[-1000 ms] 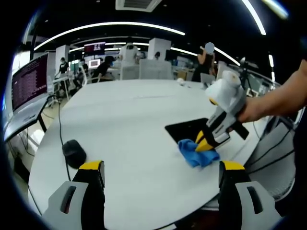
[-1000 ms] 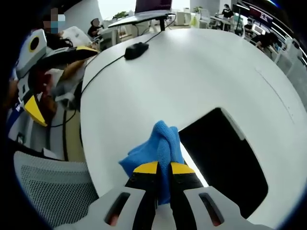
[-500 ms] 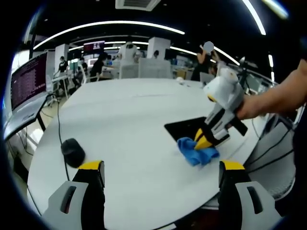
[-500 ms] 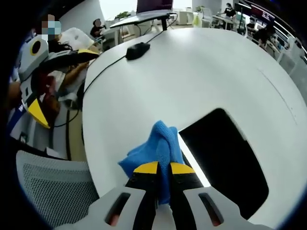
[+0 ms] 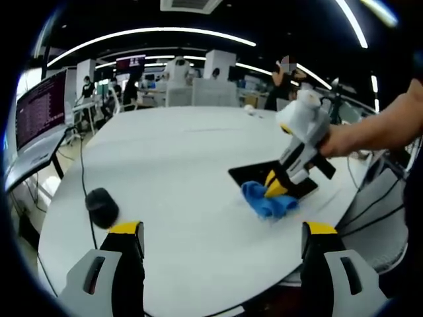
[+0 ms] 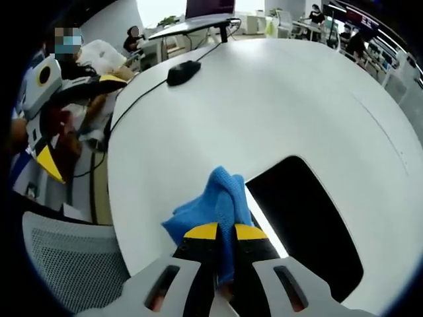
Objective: Wipe the mirror surface with the cleaning cloth until all visible marks leave the cleaned area.
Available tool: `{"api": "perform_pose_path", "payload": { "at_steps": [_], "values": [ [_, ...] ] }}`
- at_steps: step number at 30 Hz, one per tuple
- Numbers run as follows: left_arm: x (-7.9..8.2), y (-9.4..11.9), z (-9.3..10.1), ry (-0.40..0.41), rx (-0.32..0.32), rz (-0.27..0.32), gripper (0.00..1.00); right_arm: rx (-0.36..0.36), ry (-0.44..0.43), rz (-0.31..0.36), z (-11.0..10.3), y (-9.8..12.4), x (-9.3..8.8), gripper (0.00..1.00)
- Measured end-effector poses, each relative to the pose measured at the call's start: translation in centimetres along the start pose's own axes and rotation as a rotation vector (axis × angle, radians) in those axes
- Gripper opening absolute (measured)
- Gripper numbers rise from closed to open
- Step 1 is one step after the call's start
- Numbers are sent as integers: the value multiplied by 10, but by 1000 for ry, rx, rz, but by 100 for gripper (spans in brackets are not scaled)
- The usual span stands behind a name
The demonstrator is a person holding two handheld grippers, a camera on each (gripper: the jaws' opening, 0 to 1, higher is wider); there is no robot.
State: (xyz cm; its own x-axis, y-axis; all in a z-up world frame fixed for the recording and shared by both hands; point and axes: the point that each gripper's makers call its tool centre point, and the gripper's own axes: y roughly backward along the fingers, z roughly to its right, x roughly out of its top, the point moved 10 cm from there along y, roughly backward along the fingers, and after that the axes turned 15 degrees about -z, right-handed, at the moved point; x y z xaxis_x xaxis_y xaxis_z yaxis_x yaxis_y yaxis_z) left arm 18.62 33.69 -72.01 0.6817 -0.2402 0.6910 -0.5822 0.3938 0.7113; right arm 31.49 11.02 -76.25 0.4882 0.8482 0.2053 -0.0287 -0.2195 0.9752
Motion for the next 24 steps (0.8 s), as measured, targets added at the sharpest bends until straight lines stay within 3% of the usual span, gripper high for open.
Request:
{"api": "perform_pose_path", "payload": {
  "at_steps": [24],
  "values": [
    [-4, -2, -3, -1, -10, -20, 99, -21, 7, -7, 53, -2, 29, 2]
  ]
}}
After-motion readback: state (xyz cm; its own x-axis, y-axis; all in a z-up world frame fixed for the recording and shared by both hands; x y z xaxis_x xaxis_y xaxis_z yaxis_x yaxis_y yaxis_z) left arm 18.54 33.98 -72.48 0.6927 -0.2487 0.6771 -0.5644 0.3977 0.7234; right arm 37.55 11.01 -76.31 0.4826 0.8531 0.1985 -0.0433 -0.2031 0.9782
